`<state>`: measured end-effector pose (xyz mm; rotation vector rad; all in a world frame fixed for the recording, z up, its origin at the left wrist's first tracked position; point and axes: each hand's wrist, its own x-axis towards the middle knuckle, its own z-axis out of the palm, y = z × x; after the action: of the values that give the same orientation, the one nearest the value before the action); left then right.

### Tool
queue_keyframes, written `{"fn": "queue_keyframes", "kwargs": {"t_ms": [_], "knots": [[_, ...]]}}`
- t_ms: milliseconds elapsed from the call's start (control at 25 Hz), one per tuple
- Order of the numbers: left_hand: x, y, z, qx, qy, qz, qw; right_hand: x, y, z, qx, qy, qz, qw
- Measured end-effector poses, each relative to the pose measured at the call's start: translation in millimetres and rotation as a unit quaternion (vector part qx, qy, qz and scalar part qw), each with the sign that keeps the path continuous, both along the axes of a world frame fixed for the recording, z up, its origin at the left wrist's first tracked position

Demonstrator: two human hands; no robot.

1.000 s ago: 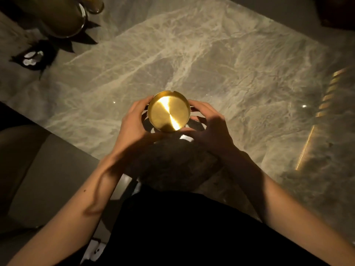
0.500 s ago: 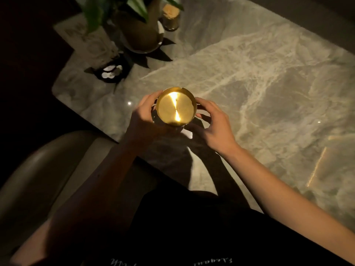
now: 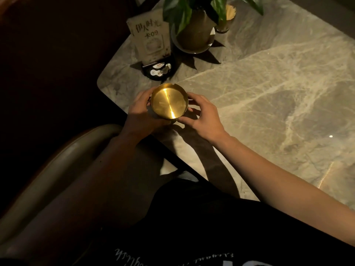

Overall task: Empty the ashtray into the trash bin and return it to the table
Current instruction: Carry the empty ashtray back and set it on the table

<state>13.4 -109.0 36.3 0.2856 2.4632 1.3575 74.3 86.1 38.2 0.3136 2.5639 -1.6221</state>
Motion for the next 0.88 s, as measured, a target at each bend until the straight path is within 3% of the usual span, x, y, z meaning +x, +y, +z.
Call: {"fn": "queue_keyframes", "kwargs": {"t_ms": [280,400,880], "knots": [[-28,-37,-29,-0.047,0.033,0.013,0.998,-41,-36,-18,0.049,-0.029,0.031,0.998],[-40,-44,-38,-0.041,0.007,0.03,0.999,-60,-45,-26,0.078,-0.045,0.043,0.995],[-58,-51,-59,-0.032,-0.011,0.078,0.996,-103,-63,-44,0.07,-0.109,0.066,0.989]]}}
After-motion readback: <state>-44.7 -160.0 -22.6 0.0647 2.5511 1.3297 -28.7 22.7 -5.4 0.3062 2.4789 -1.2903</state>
